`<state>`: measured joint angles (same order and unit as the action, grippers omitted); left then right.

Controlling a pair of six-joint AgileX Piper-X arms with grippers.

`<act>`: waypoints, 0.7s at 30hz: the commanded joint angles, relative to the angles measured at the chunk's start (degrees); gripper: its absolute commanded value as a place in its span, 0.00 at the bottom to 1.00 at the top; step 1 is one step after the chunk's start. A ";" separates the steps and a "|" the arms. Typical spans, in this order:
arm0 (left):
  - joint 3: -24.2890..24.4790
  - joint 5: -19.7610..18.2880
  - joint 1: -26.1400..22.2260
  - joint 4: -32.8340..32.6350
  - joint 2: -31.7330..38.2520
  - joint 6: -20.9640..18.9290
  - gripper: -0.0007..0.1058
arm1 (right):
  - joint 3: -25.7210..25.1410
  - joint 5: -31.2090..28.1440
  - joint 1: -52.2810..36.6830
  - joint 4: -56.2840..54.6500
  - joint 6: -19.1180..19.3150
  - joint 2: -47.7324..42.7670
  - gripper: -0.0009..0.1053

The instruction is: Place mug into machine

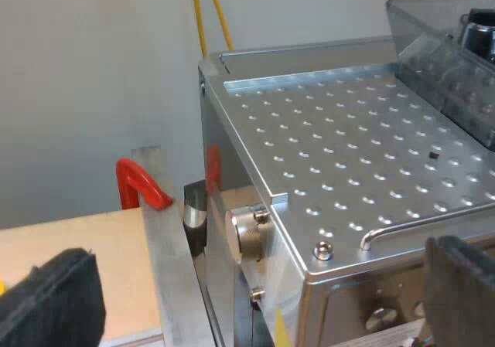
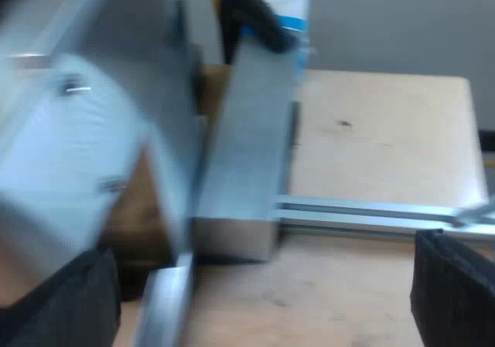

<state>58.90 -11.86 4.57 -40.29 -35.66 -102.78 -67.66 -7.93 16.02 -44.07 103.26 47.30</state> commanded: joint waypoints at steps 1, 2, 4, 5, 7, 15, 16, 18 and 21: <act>0.47 1.79 0.08 -0.81 3.40 3.24 0.80 | -0.53 7.61 -12.36 -1.72 2.09 -0.36 0.74; 0.47 2.35 0.08 -1.08 4.39 3.83 0.80 | -0.53 8.34 -13.50 -1.87 2.26 -0.36 0.74; 0.47 2.90 0.08 -2.30 6.83 5.09 0.80 | 0.03 8.95 -17.43 -2.04 2.42 -1.01 0.74; 0.47 2.90 0.08 -3.25 8.14 5.31 0.80 | 0.20 8.61 -17.86 -2.04 2.41 -1.15 0.74; 0.47 3.73 0.08 -5.33 10.62 5.32 0.80 | 3.67 8.32 -18.57 -2.62 2.41 -6.14 0.74; 0.32 4.68 0.08 -14.10 22.35 5.44 0.80 | 10.34 7.93 -18.43 -6.18 3.94 -22.11 0.74; 0.32 4.78 0.08 -14.51 22.88 5.44 0.80 | 10.68 7.93 -18.43 -6.33 3.94 -23.06 0.74; 0.32 4.85 0.08 -17.51 26.36 5.34 0.80 | 12.69 7.93 -18.43 -7.21 3.94 -28.58 0.74; 0.32 4.85 0.08 -22.78 29.81 5.34 0.80 | 14.93 7.93 -18.43 -9.02 3.70 -35.05 0.74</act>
<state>59.03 -7.63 4.57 -60.96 -6.82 -97.34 -53.04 0.00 -2.45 -52.53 106.71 14.95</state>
